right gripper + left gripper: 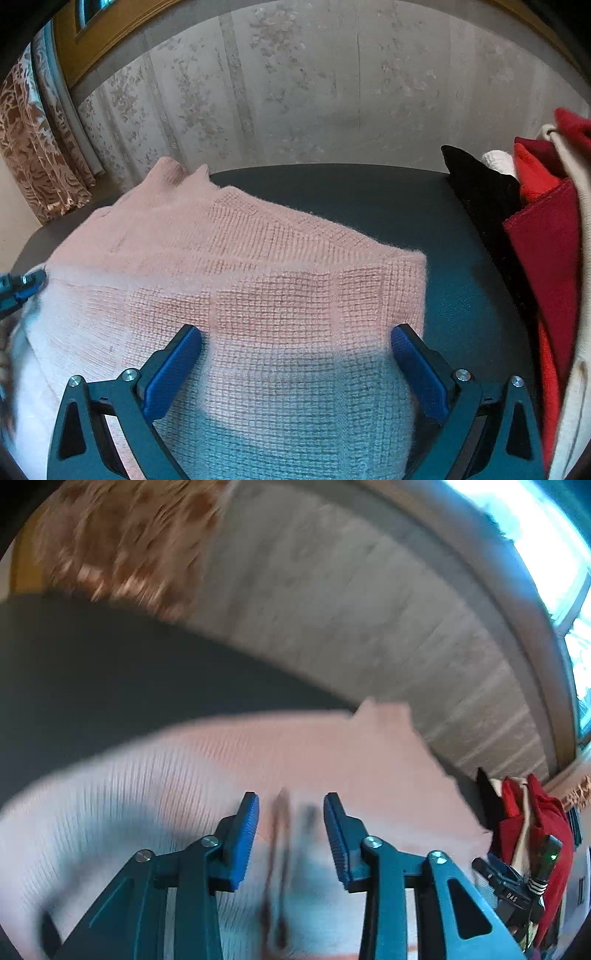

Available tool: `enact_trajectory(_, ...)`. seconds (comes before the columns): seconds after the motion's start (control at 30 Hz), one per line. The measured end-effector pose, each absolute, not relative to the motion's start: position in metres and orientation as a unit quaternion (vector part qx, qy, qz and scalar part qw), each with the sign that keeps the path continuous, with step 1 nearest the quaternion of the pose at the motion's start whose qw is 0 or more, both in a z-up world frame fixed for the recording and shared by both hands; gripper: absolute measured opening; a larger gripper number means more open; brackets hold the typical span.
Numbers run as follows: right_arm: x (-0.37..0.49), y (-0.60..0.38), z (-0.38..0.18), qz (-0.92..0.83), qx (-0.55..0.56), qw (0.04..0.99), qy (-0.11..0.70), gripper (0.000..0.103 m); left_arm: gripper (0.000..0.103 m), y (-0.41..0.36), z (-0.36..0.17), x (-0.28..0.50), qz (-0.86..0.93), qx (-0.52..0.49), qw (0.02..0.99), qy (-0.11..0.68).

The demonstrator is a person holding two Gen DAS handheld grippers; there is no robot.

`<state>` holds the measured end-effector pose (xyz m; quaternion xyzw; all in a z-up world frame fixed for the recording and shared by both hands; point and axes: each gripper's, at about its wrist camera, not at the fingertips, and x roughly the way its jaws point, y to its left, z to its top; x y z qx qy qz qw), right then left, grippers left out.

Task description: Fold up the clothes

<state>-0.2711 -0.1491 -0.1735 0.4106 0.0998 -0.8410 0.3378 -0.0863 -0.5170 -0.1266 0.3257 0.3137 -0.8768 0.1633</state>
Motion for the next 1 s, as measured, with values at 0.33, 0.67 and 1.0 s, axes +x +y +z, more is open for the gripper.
enact_trajectory(0.33, -0.315, -0.233, -0.126, -0.779, 0.397, 0.470, 0.120, 0.103, 0.058, -0.507, -0.112, -0.207, -0.894, 0.375, 0.086, 0.229)
enact_trajectory(0.67, -0.366, -0.313, -0.155, -0.748, 0.430, 0.480, 0.159, 0.062, 0.055, -0.512, -0.135, -0.288, -0.883, 0.423, 0.043, 0.200)
enact_trajectory(1.0, -0.343, -0.343, -0.161, -0.733, 0.403, 0.499, 0.227, 0.031, 0.005, -0.508, -0.144, -0.304, -0.877, 0.440, 0.040, 0.190)
